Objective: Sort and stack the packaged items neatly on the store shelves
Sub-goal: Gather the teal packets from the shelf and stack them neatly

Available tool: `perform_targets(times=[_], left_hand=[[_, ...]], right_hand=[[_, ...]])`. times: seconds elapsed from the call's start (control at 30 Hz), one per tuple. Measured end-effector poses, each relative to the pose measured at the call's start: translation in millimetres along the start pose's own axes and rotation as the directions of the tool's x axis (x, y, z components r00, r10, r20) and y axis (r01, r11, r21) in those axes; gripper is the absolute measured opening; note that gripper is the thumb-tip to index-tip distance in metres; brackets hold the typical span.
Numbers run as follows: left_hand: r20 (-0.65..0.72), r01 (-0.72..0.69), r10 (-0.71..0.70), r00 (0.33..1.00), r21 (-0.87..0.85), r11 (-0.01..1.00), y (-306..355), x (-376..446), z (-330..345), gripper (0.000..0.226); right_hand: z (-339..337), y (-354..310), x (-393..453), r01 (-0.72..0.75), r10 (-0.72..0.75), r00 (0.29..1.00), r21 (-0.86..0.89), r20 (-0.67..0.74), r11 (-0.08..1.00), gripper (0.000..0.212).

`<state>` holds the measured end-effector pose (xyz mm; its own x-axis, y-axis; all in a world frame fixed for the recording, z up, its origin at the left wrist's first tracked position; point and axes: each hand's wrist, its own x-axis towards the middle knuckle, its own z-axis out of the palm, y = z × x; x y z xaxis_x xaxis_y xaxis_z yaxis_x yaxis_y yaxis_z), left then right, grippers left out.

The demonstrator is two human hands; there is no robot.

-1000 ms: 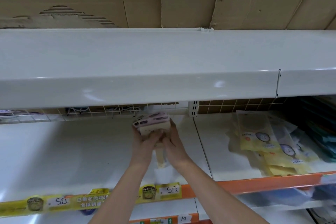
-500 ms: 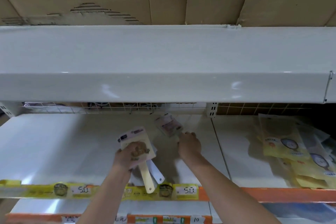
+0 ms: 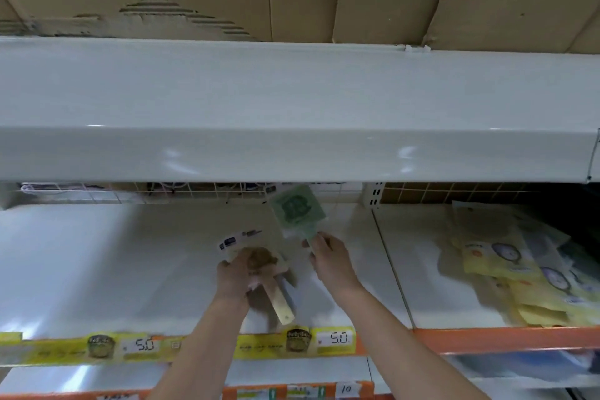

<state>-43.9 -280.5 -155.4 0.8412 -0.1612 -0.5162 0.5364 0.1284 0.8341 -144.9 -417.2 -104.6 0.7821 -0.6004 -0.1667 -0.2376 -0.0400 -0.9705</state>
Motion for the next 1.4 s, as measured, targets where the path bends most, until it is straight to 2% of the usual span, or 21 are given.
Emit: perform_targets(times=[0.03,0.07,0.1,0.17,0.2,0.27,0.3,0.4,0.43,0.5,0.57,0.67,0.73,0.8,0.87,1.07,1.23,1.4], left_hand=[[0.019,-0.009,0.01,1.0,-0.046,0.999,2,-3,3,0.014],[0.037,-0.011,0.014,0.999,-0.086,0.996,3,-6,5,0.02],[0.066,0.006,0.002,0.998,-0.124,0.992,3,-5,6,0.037],[0.094,0.045,-0.032,0.995,-0.134,0.99,0,0,7,0.076],[0.084,0.042,-0.031,0.996,-0.125,0.991,-2,0,8,0.081],[0.078,-0.008,0.019,0.997,-0.135,0.991,0,-11,11,0.061],[0.093,-0.039,0.053,0.994,-0.143,0.989,1,-14,12,0.051],[0.197,-0.178,0.203,0.959,-0.138,0.974,12,-28,19,0.047],[0.235,-0.222,0.245,0.941,-0.12,0.968,18,-33,21,0.049],[0.326,-0.319,0.319,0.89,-0.054,0.946,27,-45,28,0.046],[0.429,-0.414,0.373,0.823,0.003,0.91,31,-53,37,0.04],[0.532,-0.532,0.417,0.737,0.074,0.844,32,-63,48,0.041],[0.527,-0.557,0.432,0.732,0.099,0.825,27,-66,52,0.047],[0.464,-0.524,0.438,0.77,0.07,0.849,22,-67,54,0.057],[0.41,-0.492,0.442,0.798,0.021,0.87,18,-68,56,0.059],[0.437,-0.484,0.466,0.77,-0.078,0.872,17,-75,58,0.085],[0.456,-0.518,0.469,0.756,-0.019,0.855,19,-76,59,0.07],[0.443,-0.546,0.485,0.754,0.012,0.837,22,-73,64,0.056]], right_hand=[[3,-3,-4,-0.027,0.029,0.997,-0.033,0.066,0.999,0.031],[5,-5,-8,-0.023,0.041,0.991,-0.141,0.13,0.99,0.034],[8,-6,-10,0.01,0.046,0.981,-0.29,0.186,0.957,0.036],[12,-6,-15,0.103,0.057,0.964,-0.567,0.258,0.817,0.037],[13,-5,-18,0.135,0.059,0.961,-0.644,0.271,0.753,0.037],[12,-3,-22,0.158,0.028,0.97,-0.722,0.239,0.674,0.038],[9,-3,-22,0.148,-0.009,0.982,-0.729,0.191,0.668,0.037],[-2,-2,-11,0.08,-0.115,0.993,-0.585,-0.022,0.807,0.023],[-5,-5,-7,0.074,-0.098,0.995,-0.494,-0.023,0.866,0.028],[-7,-10,1,0.058,-0.026,0.991,-0.243,0.134,0.968,0.04],[-5,-14,2,0.048,-0.05,0.968,0.018,0.244,0.999,0.046],[-6,-10,1,0.147,-0.178,0.979,0.26,0.102,0.954,0.047],[-5,-8,-4,0.181,-0.194,0.981,0.262,0.027,0.948,0.042],[-2,-7,-9,0.184,-0.192,0.981,0.264,0.002,0.947,0.041],[1,-6,-13,0.197,-0.194,0.98,0.228,-0.037,0.954,0.04],[-3,0,-18,0.219,-0.211,0.976,0.22,-0.061,0.951,0.058],[-3,0,-22,0.264,-0.254,0.964,0.223,-0.075,0.938,0.07],[-3,-2,-24,0.249,-0.251,0.968,0.268,-0.029,0.931,0.065]])
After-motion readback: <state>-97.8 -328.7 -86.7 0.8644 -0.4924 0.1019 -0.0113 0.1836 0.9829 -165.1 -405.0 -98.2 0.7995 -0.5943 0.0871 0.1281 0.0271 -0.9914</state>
